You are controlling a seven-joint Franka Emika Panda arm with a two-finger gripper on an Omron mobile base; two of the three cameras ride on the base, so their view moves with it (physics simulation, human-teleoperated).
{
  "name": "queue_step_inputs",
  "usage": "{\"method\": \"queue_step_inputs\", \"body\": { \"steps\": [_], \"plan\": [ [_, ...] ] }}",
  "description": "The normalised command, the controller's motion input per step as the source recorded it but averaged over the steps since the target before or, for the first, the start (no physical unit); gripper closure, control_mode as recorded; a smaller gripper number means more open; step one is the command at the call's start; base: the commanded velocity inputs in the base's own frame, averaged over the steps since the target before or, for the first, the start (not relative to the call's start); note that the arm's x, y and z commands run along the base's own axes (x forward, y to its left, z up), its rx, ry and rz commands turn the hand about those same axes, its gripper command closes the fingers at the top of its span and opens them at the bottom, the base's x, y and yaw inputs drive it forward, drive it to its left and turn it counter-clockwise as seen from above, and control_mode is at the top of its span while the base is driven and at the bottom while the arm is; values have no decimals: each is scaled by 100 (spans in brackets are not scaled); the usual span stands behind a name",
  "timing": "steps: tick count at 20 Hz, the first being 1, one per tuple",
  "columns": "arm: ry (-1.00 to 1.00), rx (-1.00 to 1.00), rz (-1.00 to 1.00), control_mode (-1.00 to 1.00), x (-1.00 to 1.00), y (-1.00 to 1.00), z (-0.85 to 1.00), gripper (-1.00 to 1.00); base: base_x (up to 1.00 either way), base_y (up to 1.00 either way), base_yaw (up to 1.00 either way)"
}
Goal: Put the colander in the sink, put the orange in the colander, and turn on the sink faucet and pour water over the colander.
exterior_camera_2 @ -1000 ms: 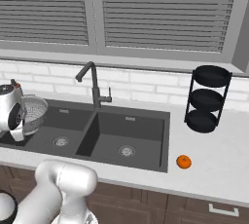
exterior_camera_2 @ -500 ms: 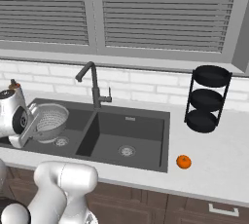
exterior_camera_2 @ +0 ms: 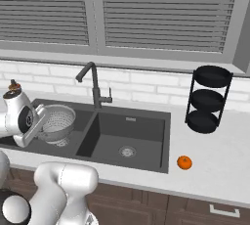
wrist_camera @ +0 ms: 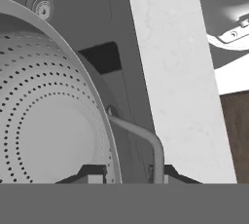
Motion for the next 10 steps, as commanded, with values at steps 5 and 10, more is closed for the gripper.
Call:
{"method": "queue_step_inputs", "body": {
  "steps": [5, 10],
  "plan": [
    [15, 0, -6, -100, 41, -1, -2, 100, 0, 0, 0],
    [23, 0, -10, -100, 52, 0, -21, 100, 0, 0, 0]
  ]
}}
